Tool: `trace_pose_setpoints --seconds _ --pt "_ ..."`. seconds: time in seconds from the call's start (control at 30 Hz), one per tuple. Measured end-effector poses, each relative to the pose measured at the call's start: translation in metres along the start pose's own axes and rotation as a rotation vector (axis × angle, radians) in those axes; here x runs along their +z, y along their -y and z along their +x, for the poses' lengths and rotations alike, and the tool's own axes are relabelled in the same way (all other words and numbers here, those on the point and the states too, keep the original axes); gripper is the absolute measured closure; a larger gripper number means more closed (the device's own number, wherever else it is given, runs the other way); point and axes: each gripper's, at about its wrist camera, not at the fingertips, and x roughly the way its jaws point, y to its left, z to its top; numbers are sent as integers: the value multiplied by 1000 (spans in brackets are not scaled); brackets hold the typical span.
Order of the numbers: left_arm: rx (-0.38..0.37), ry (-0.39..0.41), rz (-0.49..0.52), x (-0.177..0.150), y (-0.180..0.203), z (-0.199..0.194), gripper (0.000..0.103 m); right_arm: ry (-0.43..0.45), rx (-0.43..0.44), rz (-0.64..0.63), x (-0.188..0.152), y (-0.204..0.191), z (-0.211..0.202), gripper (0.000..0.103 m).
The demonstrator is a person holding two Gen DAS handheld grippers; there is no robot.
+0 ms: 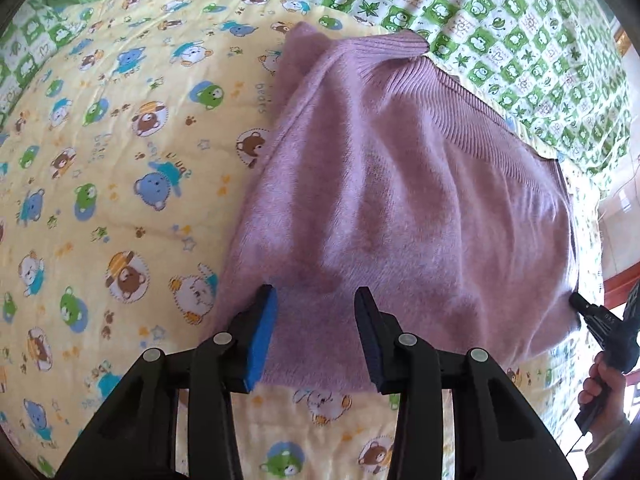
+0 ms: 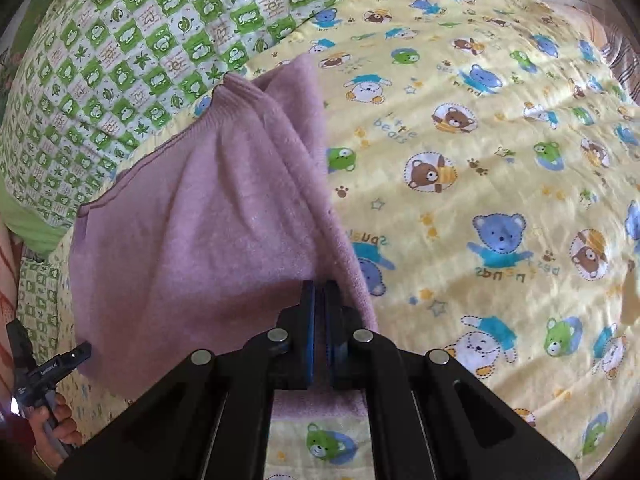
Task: Fold small clothes
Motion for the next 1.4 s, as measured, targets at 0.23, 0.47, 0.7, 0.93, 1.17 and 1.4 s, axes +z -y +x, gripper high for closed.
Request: trace_pose_setpoints --seconds 0.23,0.47,0.7,0.93,1.17,1.4 --pt "-15 -9 -81 -17 -16 -25 45 24 14 15 -2 -5 -25 97" --pt "-27 -83 -268 -37 -41 -21 34 69 79 9 -9 -28 -49 70" --pt "-78 -50 -399 -35 -53 -15 35 52 121 -19 -20 -48 -53 69" --pt "-90 -23 -442 -25 -45 -6 36 18 145 -34 -31 -57 -46 69" --pt "-114 -5 -429 -11 -29 6 63 -11 154 -43 -38 -61 -39 69" --pt "-120 36 -320 0 -4 -1 95 -24 165 -53 -37 -63 -36 69"
